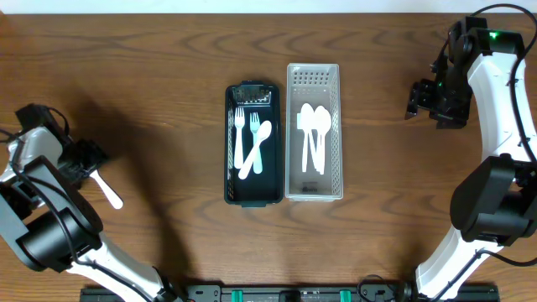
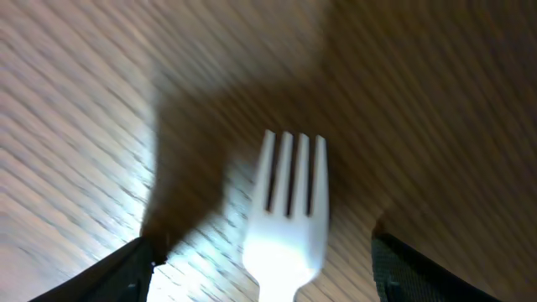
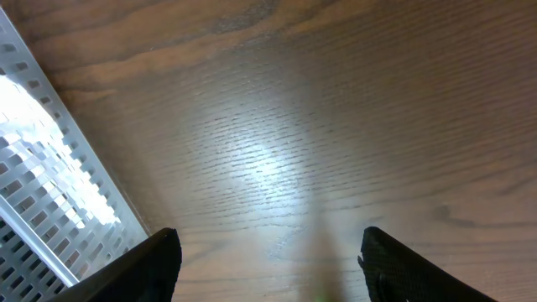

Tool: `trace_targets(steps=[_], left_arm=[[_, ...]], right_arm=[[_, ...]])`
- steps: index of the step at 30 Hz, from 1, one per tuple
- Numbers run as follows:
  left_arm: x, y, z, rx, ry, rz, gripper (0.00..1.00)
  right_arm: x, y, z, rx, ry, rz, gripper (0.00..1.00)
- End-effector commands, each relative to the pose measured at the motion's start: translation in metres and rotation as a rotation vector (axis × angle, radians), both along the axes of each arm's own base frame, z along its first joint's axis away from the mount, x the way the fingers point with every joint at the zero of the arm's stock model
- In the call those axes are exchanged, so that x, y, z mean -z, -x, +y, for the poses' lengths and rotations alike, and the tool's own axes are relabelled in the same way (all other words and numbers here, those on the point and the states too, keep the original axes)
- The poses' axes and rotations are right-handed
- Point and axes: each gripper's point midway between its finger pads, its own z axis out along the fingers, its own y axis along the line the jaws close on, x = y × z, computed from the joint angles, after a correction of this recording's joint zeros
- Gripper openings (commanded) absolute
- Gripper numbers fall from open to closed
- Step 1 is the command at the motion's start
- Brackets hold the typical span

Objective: Pack container
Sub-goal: 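Move the left gripper to the last white fork and grasp it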

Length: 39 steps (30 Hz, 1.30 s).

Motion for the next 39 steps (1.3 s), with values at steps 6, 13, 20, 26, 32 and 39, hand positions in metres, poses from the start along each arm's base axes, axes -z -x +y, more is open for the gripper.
trace_targets(steps=[6, 13, 20, 26, 32, 39], left_arm=[[0.018, 0.003, -0.001, 0.001, 0.060, 0.002, 0.76], [0.017, -0.002, 0.000, 0.003, 0.055, -0.020, 0.71], [0.017, -0.008, -0.008, 0.031, 0.053, -0.021, 0.68], [0.017, -0.013, -0.017, 0.058, 0.056, -0.017, 0.68], [0.018, -0.013, -0.020, 0.062, 0.060, -0.011, 0.63], [0.018, -0.011, -0.021, 0.063, 0.065, -0.005, 0.50]], right_arm=[[0.002, 0.001, 0.002, -0.008, -0.009, 0.007, 0.72], [0.002, 0.001, 0.002, -0.009, -0.009, 0.010, 0.72], [0.002, 0.002, 0.003, -0.009, -0.009, 0.011, 0.72], [0.002, 0.002, 0.003, -0.009, -0.009, 0.011, 0.72], [0.002, 0.003, 0.003, -0.009, -0.010, 0.018, 0.72], [0.001, 0.005, 0.003, -0.009, -0.011, 0.026, 0.72]])
